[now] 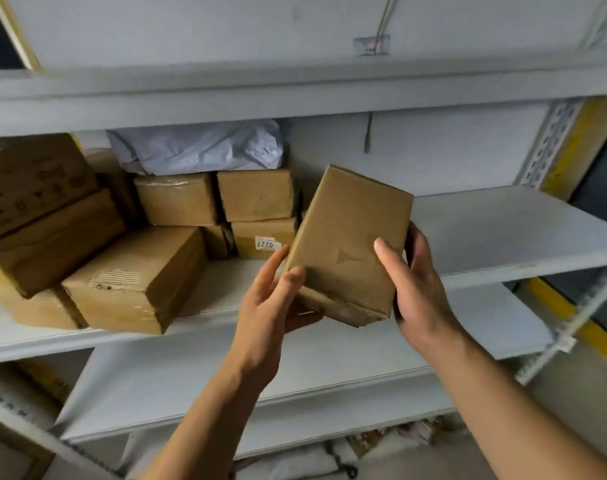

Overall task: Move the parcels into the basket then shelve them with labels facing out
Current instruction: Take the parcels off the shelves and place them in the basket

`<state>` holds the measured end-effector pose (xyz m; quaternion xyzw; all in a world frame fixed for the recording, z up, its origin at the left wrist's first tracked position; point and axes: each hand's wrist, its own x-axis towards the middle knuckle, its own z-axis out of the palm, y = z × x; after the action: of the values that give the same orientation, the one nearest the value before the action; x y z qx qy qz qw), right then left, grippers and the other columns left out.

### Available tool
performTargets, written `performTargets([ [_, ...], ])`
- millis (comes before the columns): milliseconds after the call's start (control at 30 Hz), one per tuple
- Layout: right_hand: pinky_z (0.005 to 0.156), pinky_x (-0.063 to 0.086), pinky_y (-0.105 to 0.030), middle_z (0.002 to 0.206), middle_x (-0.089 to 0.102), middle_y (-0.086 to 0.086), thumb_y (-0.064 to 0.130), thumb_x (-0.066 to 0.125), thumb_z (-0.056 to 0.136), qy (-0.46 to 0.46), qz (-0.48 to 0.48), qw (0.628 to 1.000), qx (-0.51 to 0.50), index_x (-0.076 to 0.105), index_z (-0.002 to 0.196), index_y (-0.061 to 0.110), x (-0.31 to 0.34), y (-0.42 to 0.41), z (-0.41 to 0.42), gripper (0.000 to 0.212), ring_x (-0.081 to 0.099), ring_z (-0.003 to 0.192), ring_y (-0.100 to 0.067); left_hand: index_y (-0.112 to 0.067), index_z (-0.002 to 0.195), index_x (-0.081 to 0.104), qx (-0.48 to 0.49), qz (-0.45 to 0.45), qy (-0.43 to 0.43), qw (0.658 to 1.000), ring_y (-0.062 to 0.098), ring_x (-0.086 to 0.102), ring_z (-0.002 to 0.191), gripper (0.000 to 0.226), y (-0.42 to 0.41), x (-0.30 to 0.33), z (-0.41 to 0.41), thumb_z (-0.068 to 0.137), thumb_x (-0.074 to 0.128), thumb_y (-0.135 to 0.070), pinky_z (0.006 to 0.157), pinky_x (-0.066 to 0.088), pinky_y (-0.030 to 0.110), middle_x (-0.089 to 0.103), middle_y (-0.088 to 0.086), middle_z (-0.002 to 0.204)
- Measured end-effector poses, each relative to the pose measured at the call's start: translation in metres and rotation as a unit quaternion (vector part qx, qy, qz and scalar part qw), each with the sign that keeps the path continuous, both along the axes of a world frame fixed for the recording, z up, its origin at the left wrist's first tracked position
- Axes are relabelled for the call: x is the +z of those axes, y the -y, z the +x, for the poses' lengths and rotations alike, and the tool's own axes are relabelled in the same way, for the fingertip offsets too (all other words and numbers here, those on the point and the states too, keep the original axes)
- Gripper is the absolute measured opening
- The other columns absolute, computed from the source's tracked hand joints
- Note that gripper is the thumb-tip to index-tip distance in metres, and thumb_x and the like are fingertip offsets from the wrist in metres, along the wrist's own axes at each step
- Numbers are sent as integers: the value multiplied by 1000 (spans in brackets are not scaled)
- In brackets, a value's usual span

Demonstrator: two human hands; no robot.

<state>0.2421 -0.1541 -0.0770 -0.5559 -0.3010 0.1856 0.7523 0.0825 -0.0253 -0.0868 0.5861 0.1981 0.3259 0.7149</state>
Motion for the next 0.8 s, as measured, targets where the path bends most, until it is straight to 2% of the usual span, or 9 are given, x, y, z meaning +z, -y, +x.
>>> performTargets([
  [100, 96, 59, -33, 134, 64, 24, 48, 67, 97, 0, -38, 999, -21, 40, 148, 54, -6, 67, 14, 58, 67, 122, -6, -40, 152, 51, -41, 15, -5, 999, 30, 73, 114, 59, 45, -1, 45, 95, 67, -45, 98, 60, 55, 73, -19, 119],
  [300, 113, 50, -49, 142, 64, 21, 43, 77, 89, -60, -29, 987, -143, 45, 152, 51, -33, 197, 54, 71, 64, 130, -10, -39, 151, 52, -166, -1, -29, 986, 35, 71, 119, 56, 153, -19, 130, 95, 60, -40, 106, 53, 59, 72, -5, 132],
  [433, 114, 49, -48, 138, 68, 18, 32, 77, 89, -87, -8, 971, -224, 48, 152, 43, -55, 275, 71, 70, 65, 128, -9, -46, 144, 58, -241, 21, -81, 967, 12, 62, 131, 48, 220, -38, 174, 96, 62, -46, 118, 43, 54, 68, -18, 137],
  [533, 113, 50, -47, 139, 68, 14, 20, 75, 95, -107, -12, 952, -287, 46, 156, 35, -79, 323, 75, 69, 65, 127, -9, -38, 143, 61, -291, 42, -110, 949, 0, 61, 129, 41, 260, -54, 199, 103, 62, -27, 122, 39, 46, 68, -22, 136],
  [633, 104, 57, -31, 140, 67, 11, 15, 71, 99, -113, -21, 934, -339, 45, 157, 33, -104, 362, 69, 66, 65, 124, -6, -40, 150, 55, -339, 79, -143, 926, 2, 58, 135, 54, 294, -76, 219, 98, 65, -29, 122, 40, 46, 64, -22, 143],
  [700, 93, 58, -20, 139, 67, 13, 17, 69, 101, -126, -27, 918, -376, 45, 157, 35, -124, 387, 62, 64, 66, 119, -1, -46, 149, 55, -378, 106, -166, 905, 3, 58, 135, 54, 317, -93, 233, 97, 63, -31, 120, 42, 47, 63, -23, 143],
  [733, 92, 58, -21, 139, 67, 14, 18, 68, 102, -132, -31, 911, -390, 44, 156, 37, -134, 398, 60, 62, 67, 119, -1, -49, 146, 57, -396, 115, -177, 894, 1, 59, 132, 52, 328, -102, 240, 98, 63, -30, 119, 43, 47, 65, -25, 139],
  [800, 101, 57, -32, 142, 65, 12, 22, 65, 105, -146, -54, 897, -413, 43, 157, 41, -156, 421, 54, 60, 65, 125, -9, -57, 133, 62, -432, 119, -204, 870, -7, 63, 120, 46, 353, -122, 252, 100, 64, -26, 116, 45, 45, 68, -36, 124],
])
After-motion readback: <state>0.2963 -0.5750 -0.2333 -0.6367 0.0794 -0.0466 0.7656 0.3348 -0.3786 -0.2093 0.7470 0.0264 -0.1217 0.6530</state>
